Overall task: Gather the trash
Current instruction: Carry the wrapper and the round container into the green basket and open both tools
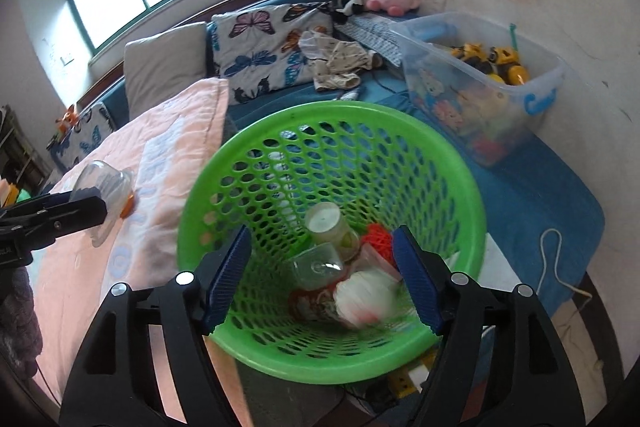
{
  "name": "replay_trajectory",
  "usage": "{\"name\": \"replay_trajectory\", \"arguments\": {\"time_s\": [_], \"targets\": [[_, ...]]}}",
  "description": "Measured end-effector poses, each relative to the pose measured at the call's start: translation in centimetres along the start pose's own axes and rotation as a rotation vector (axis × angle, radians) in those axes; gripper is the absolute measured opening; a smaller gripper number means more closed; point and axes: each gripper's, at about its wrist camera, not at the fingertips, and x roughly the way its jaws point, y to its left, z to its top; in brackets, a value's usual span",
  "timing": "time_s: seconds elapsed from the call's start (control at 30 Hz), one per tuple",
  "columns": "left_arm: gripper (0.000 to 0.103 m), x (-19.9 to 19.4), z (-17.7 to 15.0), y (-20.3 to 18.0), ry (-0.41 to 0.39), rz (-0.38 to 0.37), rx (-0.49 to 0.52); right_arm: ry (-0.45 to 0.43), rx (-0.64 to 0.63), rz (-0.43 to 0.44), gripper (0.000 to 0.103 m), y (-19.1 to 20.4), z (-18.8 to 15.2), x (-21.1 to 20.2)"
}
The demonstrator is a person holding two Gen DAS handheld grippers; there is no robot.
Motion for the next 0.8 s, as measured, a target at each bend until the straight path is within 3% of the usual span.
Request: {"name": "replay_trajectory", "arguments": {"time_s": [0.6,0.8], "targets": [[0.057,5.9,1.3,-3.0,0.087,-0.035,0.029,-0.031,0.013,0.002,0.074,-1.4,-0.8,-1.9],[0.065,5.9,1.3,-3.1,0.076,-0.055,0.03,-0.031,0.015,0.009,0.074,-1.3,-0.9,-2.2]]}}
